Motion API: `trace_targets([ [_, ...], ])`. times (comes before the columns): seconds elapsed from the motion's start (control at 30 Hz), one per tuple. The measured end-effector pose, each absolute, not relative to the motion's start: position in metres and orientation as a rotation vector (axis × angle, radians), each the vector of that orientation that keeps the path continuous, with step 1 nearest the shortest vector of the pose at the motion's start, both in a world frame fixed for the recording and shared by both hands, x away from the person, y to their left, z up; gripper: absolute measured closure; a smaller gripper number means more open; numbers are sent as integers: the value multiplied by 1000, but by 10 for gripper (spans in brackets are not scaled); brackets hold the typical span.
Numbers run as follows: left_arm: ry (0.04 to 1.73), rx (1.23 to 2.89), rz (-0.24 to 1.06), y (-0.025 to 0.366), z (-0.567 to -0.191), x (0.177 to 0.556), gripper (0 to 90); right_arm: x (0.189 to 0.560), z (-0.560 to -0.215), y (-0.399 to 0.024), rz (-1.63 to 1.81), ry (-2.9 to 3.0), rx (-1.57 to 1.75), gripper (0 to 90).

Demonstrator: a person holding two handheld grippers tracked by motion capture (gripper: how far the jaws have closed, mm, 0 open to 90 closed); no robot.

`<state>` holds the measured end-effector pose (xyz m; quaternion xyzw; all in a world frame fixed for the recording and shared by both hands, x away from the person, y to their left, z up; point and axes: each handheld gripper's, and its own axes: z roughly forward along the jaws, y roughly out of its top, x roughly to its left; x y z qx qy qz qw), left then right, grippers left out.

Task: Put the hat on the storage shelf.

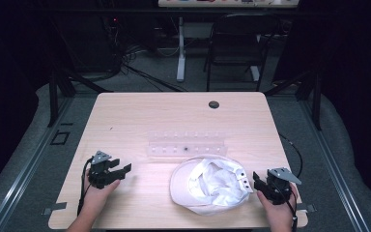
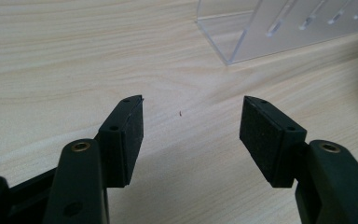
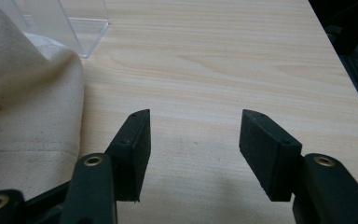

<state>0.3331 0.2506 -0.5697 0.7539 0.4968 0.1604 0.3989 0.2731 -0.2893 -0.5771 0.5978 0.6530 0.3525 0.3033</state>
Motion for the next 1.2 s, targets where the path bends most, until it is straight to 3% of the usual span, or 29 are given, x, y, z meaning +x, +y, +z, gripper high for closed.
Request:
trace_targets([
  [0.27, 1243, 1959, 422, 244, -569, 331, 402, 271, -574, -291, 916, 1763, 1624, 419],
  [0.67, 1226, 1994, 427, 240, -569, 330, 390, 269, -561, -301, 894, 1878, 1704, 506],
  [1.2, 1219, 2004, 428, 238, -568, 329, 369, 282, -514, -310, 932, 2071, 1865, 401],
])
